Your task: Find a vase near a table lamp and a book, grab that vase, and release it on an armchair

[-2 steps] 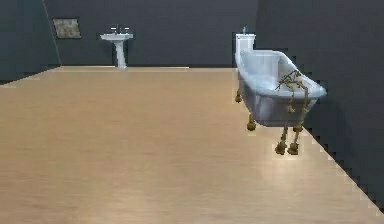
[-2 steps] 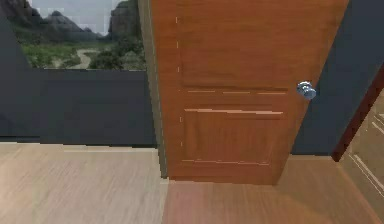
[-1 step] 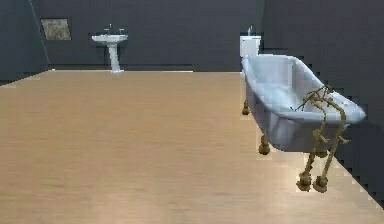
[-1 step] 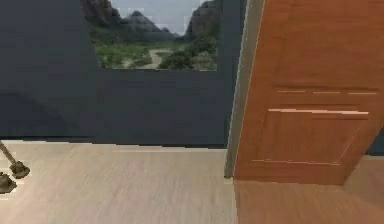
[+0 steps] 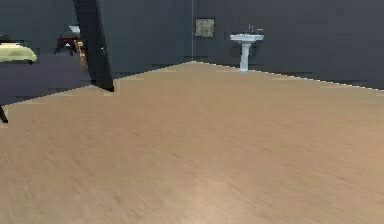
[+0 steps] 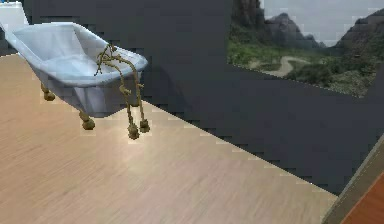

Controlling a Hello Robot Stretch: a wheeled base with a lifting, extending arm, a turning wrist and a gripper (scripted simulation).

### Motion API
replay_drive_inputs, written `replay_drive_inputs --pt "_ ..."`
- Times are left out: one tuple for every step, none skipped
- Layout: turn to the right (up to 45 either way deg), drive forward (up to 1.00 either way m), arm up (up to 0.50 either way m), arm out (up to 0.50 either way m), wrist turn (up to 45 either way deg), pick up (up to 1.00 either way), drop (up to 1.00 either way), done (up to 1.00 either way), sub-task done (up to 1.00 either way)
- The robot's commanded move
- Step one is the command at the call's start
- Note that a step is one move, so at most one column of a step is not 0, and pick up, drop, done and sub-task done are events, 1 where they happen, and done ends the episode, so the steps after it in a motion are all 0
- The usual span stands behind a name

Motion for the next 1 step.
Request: replay_drive_inputs --pt "-3.0 0.00 0.00 0.00 0.0 0.00 0.00 0.00 0.00"
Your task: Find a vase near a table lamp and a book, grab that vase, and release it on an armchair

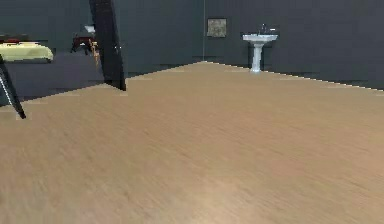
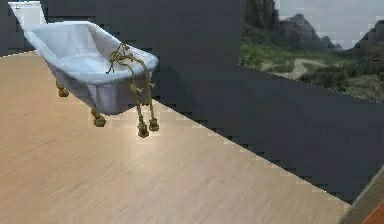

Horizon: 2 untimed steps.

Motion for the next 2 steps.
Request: replay_drive_inputs --pt "0.0 0.30 0.00 0.00 0.0 0.00 0.00 0.00 0.00" --pt "0.0 0.20 0.00 0.00 0.0 0.00 0.00 0.00 0.00"
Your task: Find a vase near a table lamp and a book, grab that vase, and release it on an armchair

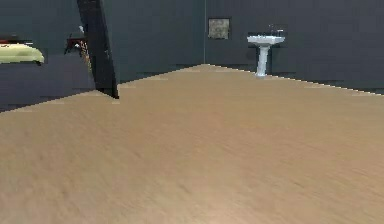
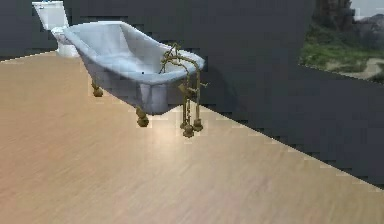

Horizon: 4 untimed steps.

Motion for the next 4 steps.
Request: replay_drive_inputs --pt "-42.0 0.00 0.00 0.00 0.0 0.00 0.00 0.00 0.00" --pt "0.0 1.00 0.00 0.00 0.0 0.00 0.00 0.00 0.00" --pt "-3.0 0.00 0.00 0.00 0.0 0.00 0.00 0.00 0.00" --pt "0.0 1.00 0.00 0.00 0.0 0.00 0.00 0.00 0.00"
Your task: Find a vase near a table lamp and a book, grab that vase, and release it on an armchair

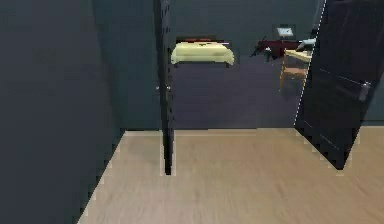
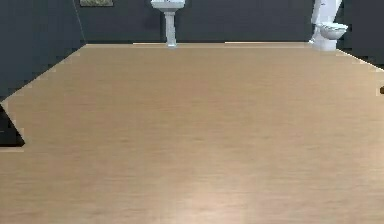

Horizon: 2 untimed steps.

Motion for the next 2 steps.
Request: replay_drive_inputs --pt "0.0 1.00 0.00 0.00 0.0 0.00 0.00 0.00 0.00" --pt "0.0 0.15 0.00 0.00 0.0 0.00 0.00 0.00 0.00"
